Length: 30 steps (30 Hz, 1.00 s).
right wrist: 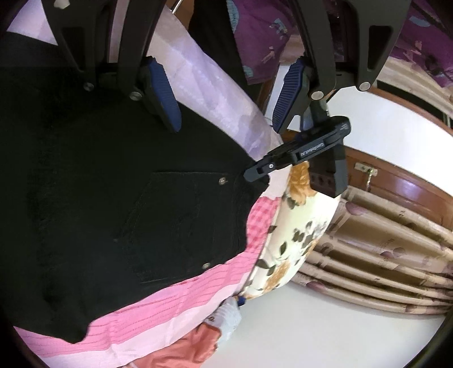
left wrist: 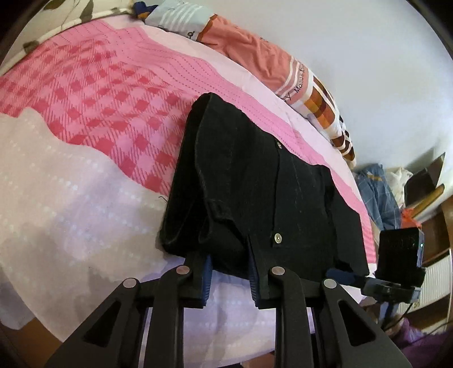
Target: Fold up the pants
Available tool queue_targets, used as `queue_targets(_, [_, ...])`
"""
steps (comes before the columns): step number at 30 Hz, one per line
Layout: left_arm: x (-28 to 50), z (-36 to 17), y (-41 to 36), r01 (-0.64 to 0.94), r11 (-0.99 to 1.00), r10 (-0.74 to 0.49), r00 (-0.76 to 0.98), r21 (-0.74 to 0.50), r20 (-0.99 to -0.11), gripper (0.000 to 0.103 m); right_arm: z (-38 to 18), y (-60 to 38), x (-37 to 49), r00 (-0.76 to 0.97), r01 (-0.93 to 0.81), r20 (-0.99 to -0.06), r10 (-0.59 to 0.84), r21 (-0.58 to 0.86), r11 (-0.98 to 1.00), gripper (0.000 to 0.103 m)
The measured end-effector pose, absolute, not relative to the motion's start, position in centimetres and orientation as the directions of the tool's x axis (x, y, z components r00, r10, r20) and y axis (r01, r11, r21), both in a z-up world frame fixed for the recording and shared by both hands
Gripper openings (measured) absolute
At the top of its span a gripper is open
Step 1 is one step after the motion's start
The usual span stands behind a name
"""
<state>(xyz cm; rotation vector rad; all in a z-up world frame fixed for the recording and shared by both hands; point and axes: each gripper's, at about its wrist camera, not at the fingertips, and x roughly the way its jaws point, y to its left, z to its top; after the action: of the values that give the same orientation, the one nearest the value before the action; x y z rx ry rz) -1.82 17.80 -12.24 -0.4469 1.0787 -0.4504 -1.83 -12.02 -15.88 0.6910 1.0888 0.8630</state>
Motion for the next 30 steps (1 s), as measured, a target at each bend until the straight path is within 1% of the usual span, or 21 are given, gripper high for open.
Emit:
queue_targets(2, [-1.8, -12.0, 17.2, 0.149, 0.841, -0.532, 0.409, -0.521, -0.742, 0.025, -15.8, -11.2, -1.5, 0.189, -0.265, -0.443, 0.876, 0.836, 0.480, 0.066])
queue_targets(4, [-1.6, -12.2, 17.4, 0.141, 0.826, -0.551, 0.406, -0.546, -0.729, 0.025, -15.3, -9.9, -1.1, 0.163, -0.304, -0.418, 0.894, 0.840, 0.448, 0.066])
queue_targets(5, [-1.5, -12.2, 17.6, 0.140, 0.818, -0.561, 0.405, -0.558, -0.722, 0.025, -14.9, -9.0, -1.0, 0.151, -0.338, -0.414, 0.898, 0.832, 0.440, 0.064])
queue_targets(6, [-1.6, -12.2, 17.6, 0.145, 0.817, -0.563, 0.406, -0.557, -0.720, 0.025, -14.7, -8.2, -0.9, 0.141, -0.371, -0.423, 0.895, 0.816, 0.444, 0.061])
queue_targets(7, [-1.6, -12.2, 17.7, 0.151, 0.820, -0.560, 0.407, -0.552, -0.721, 0.025, -14.5, -7.3, -0.8, 0.129, -0.400, -0.433, 0.892, 0.801, 0.446, 0.048])
queue_targets(8, [-1.6, -12.1, 17.8, 0.154, 0.821, -0.560, 0.410, -0.550, -0.720, 0.025, -14.5, -6.5, -0.7, 0.116, -0.425, -0.441, 0.890, 0.788, 0.445, 0.030])
queue_targets(10, [-1.6, -12.1, 17.8, 0.156, 0.817, -0.565, 0.411, -0.555, -0.716, 0.025, -14.5, -4.8, -0.7, 0.115, -0.472, -0.481, 0.869, 0.743, 0.474, 0.014])
queue_targets(11, [-1.6, -12.1, 17.6, 0.155, 0.815, -0.567, 0.410, -0.558, -0.714, 0.025, -14.7, -4.0, -0.5, 0.117, -0.491, -0.512, 0.851, 0.715, 0.497, 0.013])
queue_targets(14, [-1.6, -12.1, 17.8, 0.156, 0.809, -0.576, 0.407, -0.567, -0.709, 0.025, -15.5, -2.2, 0.2, 0.102, -0.507, -0.550, 0.829, 0.688, 0.519, 0.012])
queue_targets(16, [-1.5, -12.2, 17.9, 0.160, 0.806, -0.580, 0.400, -0.570, -0.709, 0.025, -15.9, -1.7, 0.5, 0.095, -0.507, -0.556, 0.826, 0.687, 0.521, 0.011])
queue_targets(17, [-1.4, -12.1, 17.9, 0.161, 0.804, -0.583, 0.398, -0.572, -0.708, 0.025, -16.1, -1.4, 0.6, 0.091, -0.507, -0.562, 0.822, 0.684, 0.524, 0.008])
queue_targets(18, [-1.3, -12.0, 17.8, 0.163, 0.805, -0.583, 0.398, -0.571, -0.708, 0.025, -16.2, -1.2, 0.7, 0.087, -0.506, -0.571, 0.816, 0.680, 0.531, 0.008])
queue_targets(23, [-1.2, -10.2, 16.4, 0.244, 0.839, -0.542, 0.444, -0.486, -0.714, 0.025, -15.3, -1.0, 1.2, 0.090, -0.519, -0.544, 0.834, 0.689, 0.506, 0.008])
queue_targets(26, [-0.8, -11.8, 17.1, 0.210, 0.844, -0.533, 0.424, -0.493, -0.732, 0.026, -16.0, -0.3, 2.2, 0.072, -0.509, -0.558, 0.827, 0.693, 0.511, 0.009])
queue_targets(27, [-1.0, -12.5, 17.5, 0.193, 0.835, -0.545, 0.418, -0.515, -0.727, 0.027, -16.6, -0.1, 2.3, 0.033, -0.489, -0.555, 0.831, 0.716, 0.497, 0.011])
queue_targets(28, [-1.3, -12.8, 18.1, 0.184, 0.820, -0.564, 0.426, -0.542, -0.708, 0.027, -16.8, -0.1, 2.2, -0.002, -0.475, -0.537, 0.844, 0.743, 0.472, 0.012])
queue_targets(30, [-1.5, -12.5, 17.7, 0.198, 0.834, -0.546, 0.433, -0.516, -0.717, 0.027, -16.3, -0.7, 1.5, -0.027, -0.472, -0.468, 0.883, 0.785, 0.402, 0.012])
